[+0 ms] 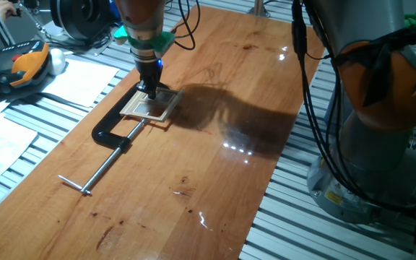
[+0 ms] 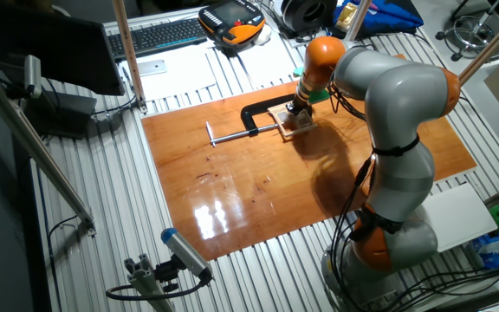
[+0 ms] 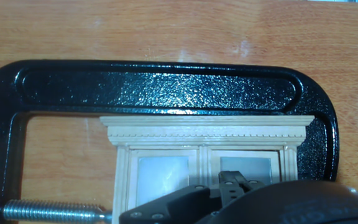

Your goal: Close a sliding window

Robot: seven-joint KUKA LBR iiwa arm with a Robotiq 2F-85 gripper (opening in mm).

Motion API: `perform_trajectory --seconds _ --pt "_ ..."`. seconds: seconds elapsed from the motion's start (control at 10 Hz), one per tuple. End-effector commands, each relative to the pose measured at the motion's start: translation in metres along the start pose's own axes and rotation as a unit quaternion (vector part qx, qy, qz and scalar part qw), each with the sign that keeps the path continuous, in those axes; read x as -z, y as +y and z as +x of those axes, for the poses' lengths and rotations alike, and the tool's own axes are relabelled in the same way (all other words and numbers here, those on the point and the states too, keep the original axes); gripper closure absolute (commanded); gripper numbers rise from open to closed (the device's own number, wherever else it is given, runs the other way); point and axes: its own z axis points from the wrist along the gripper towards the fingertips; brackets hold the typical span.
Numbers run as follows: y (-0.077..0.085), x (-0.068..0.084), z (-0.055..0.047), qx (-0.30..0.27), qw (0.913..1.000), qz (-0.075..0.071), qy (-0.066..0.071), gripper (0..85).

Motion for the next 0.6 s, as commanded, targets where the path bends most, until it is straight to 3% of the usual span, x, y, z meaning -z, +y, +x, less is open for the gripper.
perform_trajectory --seconds 0.0,0.5 --pt "0.0001 0.0003 0.0003 -0.002 1.0 -0.001 0.003 85.0" --pt "-0.0001 0.0008 0.0025 0.0 1.0 -0.001 0.006 85.0"
